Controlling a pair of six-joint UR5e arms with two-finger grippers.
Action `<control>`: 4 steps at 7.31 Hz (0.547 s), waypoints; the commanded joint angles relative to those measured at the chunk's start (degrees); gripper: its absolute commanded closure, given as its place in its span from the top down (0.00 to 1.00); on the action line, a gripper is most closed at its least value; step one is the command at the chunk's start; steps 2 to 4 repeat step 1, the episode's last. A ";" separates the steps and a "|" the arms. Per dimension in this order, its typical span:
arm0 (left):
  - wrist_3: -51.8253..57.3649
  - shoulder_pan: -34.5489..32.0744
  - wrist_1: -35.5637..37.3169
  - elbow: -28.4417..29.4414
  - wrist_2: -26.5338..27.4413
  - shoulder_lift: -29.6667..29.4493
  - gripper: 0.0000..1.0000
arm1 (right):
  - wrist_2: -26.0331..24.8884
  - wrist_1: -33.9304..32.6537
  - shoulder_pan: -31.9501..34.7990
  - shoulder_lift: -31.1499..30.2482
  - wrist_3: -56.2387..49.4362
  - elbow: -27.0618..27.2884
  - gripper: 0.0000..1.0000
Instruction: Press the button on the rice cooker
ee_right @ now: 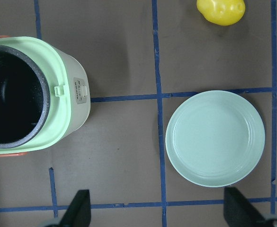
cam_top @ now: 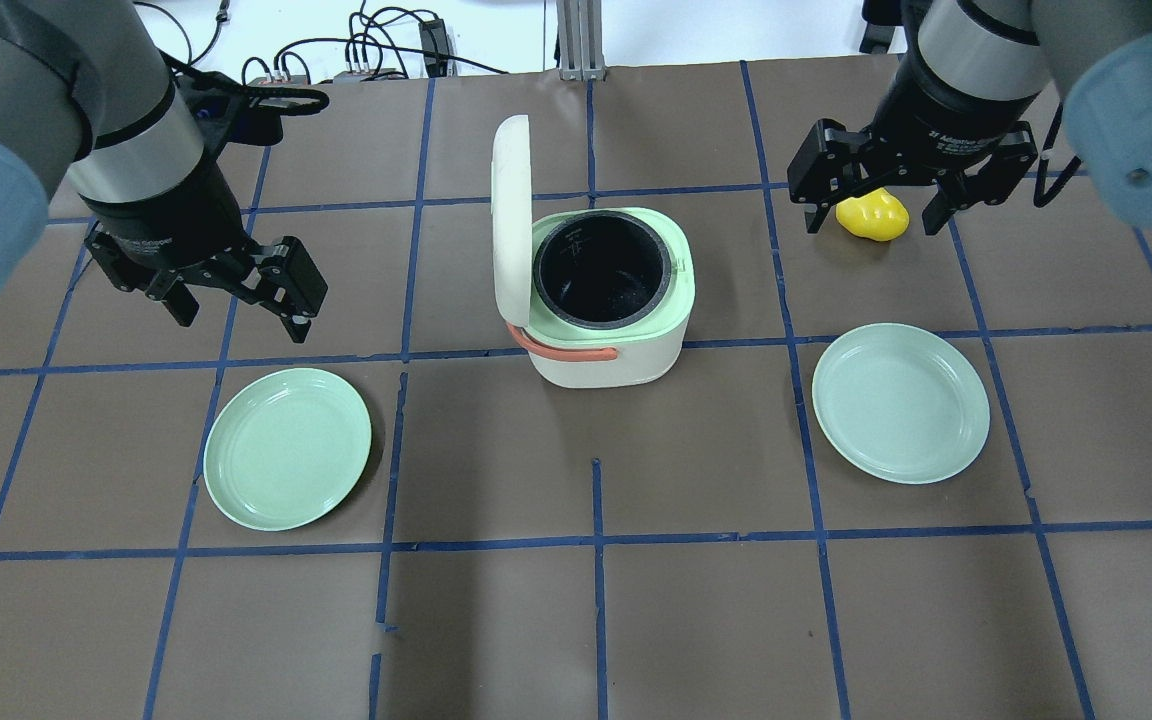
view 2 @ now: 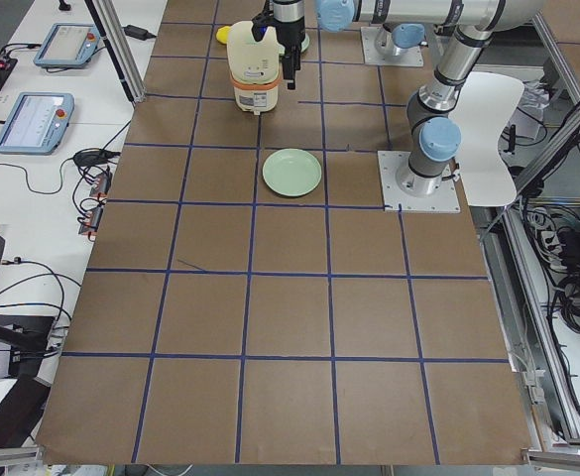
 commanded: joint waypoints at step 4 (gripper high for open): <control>0.00 0.00 0.05 0.00 0.00 0.01 1.00 | -0.01 -0.03 0.00 0.00 0.00 0.00 0.99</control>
